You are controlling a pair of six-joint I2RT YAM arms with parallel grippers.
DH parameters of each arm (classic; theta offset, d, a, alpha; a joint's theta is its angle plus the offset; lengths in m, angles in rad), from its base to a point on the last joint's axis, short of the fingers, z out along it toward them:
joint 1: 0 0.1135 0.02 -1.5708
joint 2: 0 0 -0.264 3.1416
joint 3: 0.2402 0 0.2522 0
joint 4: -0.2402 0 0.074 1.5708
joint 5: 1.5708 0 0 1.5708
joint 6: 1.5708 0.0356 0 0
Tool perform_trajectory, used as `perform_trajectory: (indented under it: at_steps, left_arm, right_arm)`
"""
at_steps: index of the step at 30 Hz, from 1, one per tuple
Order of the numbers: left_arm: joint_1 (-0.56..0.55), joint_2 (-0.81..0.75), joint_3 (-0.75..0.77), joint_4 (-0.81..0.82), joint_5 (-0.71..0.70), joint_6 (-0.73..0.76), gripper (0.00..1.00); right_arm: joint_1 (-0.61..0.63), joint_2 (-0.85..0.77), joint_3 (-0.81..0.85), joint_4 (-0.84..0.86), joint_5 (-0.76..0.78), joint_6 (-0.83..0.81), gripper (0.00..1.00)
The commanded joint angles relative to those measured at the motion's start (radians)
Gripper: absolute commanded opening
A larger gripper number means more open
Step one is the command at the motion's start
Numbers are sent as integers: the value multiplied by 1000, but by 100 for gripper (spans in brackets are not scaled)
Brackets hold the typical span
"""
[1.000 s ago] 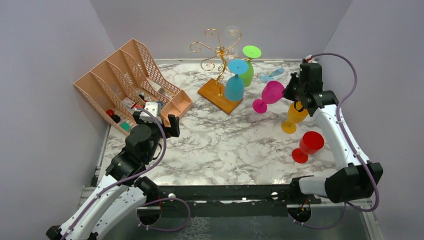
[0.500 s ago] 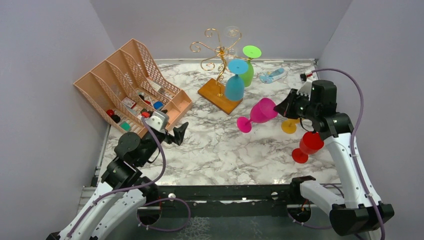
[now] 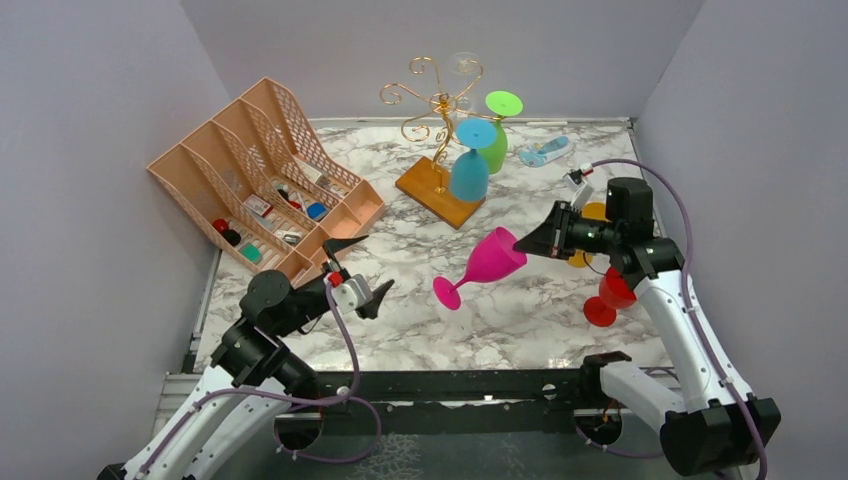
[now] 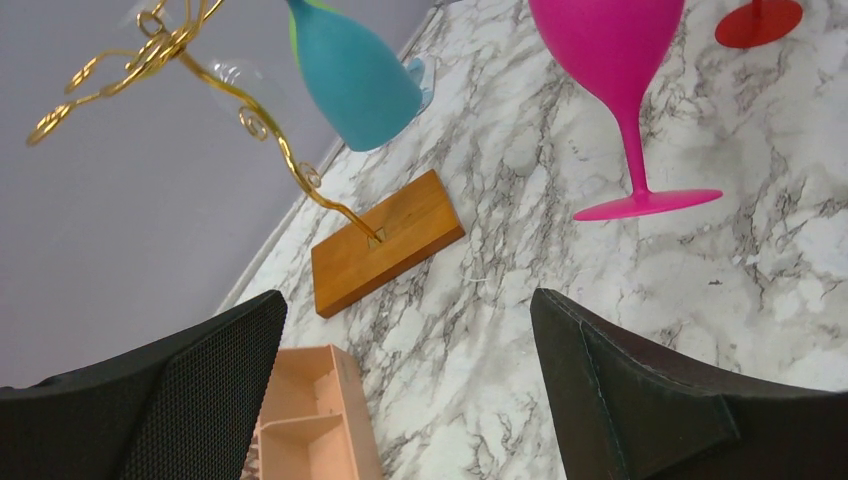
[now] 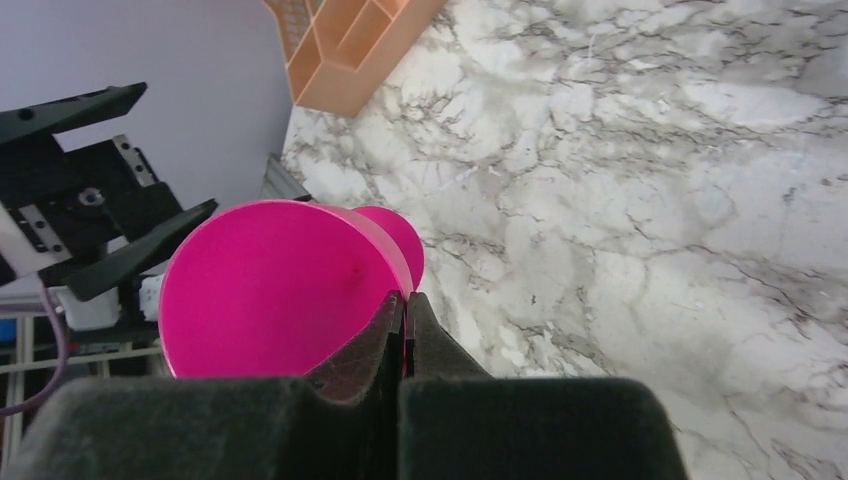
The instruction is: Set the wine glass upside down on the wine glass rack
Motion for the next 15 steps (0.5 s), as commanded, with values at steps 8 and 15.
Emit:
perform_trajectory:
  at_steps: [8, 15]
  left_arm:
    - [-5, 82, -19, 29, 288, 247, 96]
    - [-5, 172, -12, 19, 393, 288, 80]
  right_arm:
    - [43, 47, -16, 223, -173, 141, 1]
    - [63, 93, 7, 321, -194, 204, 1]
